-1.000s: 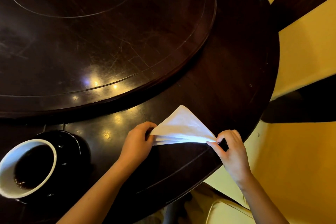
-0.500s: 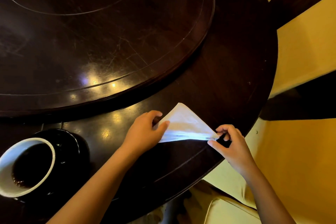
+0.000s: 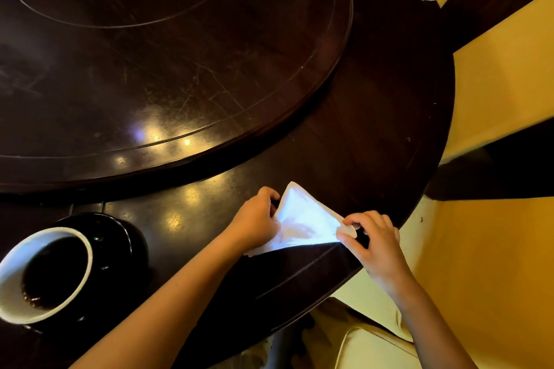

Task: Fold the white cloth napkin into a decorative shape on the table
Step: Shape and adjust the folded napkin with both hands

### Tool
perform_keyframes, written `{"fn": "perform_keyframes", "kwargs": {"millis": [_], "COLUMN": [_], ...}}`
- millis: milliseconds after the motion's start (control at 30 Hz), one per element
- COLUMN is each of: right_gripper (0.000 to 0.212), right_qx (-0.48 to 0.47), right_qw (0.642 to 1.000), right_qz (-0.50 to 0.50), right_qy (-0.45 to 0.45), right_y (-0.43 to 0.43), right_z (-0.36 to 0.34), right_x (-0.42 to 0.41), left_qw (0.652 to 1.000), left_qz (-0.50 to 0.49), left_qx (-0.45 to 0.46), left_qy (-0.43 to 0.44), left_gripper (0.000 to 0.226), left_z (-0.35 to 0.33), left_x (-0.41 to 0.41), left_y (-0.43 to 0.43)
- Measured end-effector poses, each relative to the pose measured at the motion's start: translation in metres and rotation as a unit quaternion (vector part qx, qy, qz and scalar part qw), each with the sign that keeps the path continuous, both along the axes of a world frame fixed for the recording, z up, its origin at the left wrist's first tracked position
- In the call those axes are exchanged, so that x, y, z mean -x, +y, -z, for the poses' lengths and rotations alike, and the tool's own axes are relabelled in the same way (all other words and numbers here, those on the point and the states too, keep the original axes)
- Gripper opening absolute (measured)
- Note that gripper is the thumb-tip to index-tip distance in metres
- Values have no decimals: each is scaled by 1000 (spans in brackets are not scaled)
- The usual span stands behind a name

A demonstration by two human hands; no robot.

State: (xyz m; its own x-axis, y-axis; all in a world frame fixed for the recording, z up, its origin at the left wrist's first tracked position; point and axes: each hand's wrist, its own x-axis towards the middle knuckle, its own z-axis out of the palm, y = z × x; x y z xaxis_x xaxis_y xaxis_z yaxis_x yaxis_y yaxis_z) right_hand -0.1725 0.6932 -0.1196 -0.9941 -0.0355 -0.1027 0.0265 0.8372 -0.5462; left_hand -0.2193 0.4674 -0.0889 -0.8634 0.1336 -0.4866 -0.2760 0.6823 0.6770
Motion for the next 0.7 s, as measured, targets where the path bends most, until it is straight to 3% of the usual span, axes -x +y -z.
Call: {"fn": "perform_keyframes", "kwargs": {"millis": [133,300,400,567,700], "right_gripper": [48,20,22,19,41], "right_qx": [-6,74,77,120,41], "right_qw": [999,994,996,990,998], "right_qz": [-40,-73,-46,-14,-27], "right_qy": [-4,-25,-28,-68,-30], "right_y": [-3,1,4,0,9], "right_z": [-3,-7,-12,-19,-14], "right_x": [-1,3,3,7,7], "left_qw": [996,989,980,980,974], "left_qz": [-1,89,152,74,74], "left_qx": [-90,-110,-84,-111,-84], "left_qy": [6,36,92,146,196], "left_gripper": [23,24,20,15,14], "left_z": [-7,-5,2,0,-6], "left_x": [-4,-17,-20,-21,-18], "left_y": [-1,-16,-23,-18,-19]}}
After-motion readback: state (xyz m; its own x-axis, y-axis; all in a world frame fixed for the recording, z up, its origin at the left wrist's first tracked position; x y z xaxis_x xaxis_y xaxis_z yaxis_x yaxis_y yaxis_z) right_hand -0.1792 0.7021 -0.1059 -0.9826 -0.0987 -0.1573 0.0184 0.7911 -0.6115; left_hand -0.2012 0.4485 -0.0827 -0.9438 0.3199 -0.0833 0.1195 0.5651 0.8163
